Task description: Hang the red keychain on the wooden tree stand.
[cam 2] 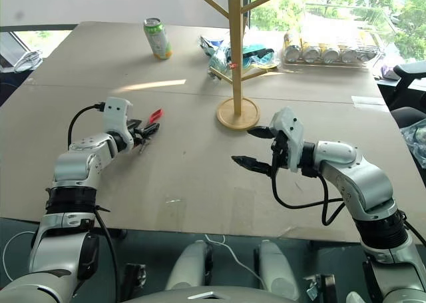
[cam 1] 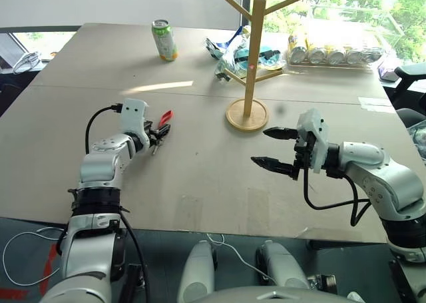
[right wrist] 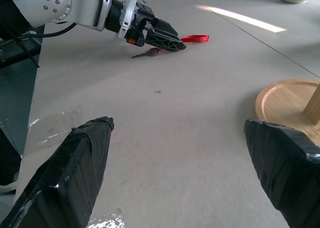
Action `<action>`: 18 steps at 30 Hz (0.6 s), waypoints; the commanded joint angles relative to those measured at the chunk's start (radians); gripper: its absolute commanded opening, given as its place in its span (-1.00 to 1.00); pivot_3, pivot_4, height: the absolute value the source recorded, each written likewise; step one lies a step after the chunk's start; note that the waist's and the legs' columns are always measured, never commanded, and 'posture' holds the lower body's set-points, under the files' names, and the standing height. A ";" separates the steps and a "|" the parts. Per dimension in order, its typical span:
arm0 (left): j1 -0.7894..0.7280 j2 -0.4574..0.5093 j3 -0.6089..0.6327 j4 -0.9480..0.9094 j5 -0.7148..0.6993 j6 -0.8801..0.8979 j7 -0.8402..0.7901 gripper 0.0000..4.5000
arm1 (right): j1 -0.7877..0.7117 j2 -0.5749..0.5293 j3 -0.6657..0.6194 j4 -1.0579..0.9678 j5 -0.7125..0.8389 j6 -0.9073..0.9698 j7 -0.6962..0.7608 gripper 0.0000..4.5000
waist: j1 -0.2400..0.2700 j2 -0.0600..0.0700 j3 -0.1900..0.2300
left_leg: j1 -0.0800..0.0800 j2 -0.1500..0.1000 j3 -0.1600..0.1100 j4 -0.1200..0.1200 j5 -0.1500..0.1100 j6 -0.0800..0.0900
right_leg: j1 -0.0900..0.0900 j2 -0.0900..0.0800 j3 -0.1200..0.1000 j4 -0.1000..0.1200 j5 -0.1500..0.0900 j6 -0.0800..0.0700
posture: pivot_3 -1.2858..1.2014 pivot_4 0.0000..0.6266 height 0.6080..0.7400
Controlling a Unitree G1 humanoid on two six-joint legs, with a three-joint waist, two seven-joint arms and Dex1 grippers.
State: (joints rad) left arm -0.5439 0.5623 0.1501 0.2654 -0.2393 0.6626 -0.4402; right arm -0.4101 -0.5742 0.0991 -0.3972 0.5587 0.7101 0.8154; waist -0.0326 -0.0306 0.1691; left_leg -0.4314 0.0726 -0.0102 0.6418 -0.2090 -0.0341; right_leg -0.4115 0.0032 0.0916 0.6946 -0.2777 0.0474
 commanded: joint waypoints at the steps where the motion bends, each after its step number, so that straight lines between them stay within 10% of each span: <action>1: 0.036 -0.009 -0.010 -0.061 -0.020 0.062 -0.021 -0.36 | -0.021 -0.004 -0.039 -0.046 0.024 0.003 -0.011 1.00 | 0.000 0.000 0.000 | 0.000 0.000 0.000 0.000 0.000 0.000 | 0.000 0.000 0.000 0.000 0.000 0.000 | 0.03 -0.52 0.88; 5: 0.046 -0.008 -0.002 -0.080 -0.013 0.082 -0.015 -0.98 | -0.022 -0.004 -0.042 -0.043 0.032 0.008 -0.017 1.00 | -0.001 0.000 0.000 | 0.000 0.000 0.000 0.000 0.000 0.000 | 0.000 0.000 0.000 0.000 0.000 0.000 | 0.03 -0.52 0.88; 18: 0.108 0.043 0.042 -0.236 -0.046 -0.049 -0.111 -0.98 | 0.002 -0.025 -0.064 -0.063 0.037 0.000 -0.039 1.00 | -0.004 0.000 0.000 | -0.001 0.000 0.000 0.000 0.000 0.000 | 0.000 0.000 0.000 0.000 0.000 0.000 | 0.03 -0.52 0.88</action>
State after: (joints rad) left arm -0.4444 0.5793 0.1586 0.1283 -0.2561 0.6501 -0.5143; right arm -0.4114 -0.5844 0.0847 -0.4067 0.5771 0.7213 0.7771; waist -0.0365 -0.0309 0.1695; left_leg -0.4325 0.0728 -0.0104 0.6417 -0.2091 -0.0341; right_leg -0.4120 0.0033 0.0916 0.6939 -0.2777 0.0474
